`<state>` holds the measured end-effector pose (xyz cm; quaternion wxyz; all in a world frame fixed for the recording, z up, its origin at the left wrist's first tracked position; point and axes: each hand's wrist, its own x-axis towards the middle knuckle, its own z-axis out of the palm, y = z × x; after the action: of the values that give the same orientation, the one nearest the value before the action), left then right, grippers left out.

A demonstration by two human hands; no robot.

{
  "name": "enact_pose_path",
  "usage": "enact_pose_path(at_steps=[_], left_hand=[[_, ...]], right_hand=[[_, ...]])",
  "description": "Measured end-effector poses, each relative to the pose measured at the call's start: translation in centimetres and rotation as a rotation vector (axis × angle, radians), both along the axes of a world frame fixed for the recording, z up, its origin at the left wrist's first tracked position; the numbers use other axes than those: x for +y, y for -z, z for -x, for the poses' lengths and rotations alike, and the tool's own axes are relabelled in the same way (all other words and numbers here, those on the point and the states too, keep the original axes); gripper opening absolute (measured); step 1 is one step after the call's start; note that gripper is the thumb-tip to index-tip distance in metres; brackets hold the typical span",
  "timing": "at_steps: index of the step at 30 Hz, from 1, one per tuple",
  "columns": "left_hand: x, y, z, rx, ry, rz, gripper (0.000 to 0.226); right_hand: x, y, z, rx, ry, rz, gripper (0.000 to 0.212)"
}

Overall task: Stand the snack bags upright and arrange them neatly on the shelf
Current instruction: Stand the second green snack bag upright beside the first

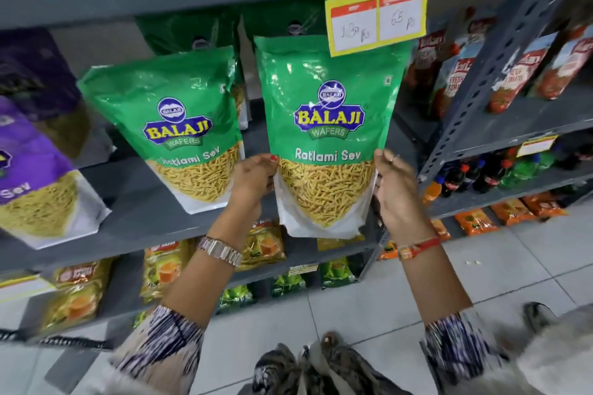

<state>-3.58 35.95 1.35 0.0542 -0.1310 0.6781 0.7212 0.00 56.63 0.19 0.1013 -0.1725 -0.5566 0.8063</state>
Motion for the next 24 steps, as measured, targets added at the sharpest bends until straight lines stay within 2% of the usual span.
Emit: enact_pose_path(at_steps=[4,9,13,15,17,20,24], left_hand=[[1.5,0.2,2.1,0.031,-0.053,-0.053,0.029],[2.5,0.5,4.8,0.074,-0.072,-0.152,0.027],[2.8,1.6,5.7,0.174,-0.020,-0.083,0.028],[2.7,2.4,6.1,0.225,0.016,-0.062,0.022],[2.9,3.3,6.2,0.227,0.096,-0.143,0.015],[3.7,4.6,6.3,0.159,0.240,-0.313,0.029],[4.6,5.1,6.4,0.127,0.239,-0.363,0.029]], right_hand=[[0.2,0.2,3.9,0.134,-0.015,-0.113,0.024],[1.1,0.8,7.9,0.210,-0.099,-0.139,0.025],[1.8,1.8,9.0,0.202,-0.144,-0.115,0.026],[2.1,2.5,9.1,0.187,-0.181,-0.108,0.027],[2.0,3.1,9.1,0.173,-0.215,-0.121,0.030],[1.2,3.6,9.0,0.138,-0.232,-0.107,0.040],[1.4,3.3,9.6,0.140,-0.226,0.000,0.034]])
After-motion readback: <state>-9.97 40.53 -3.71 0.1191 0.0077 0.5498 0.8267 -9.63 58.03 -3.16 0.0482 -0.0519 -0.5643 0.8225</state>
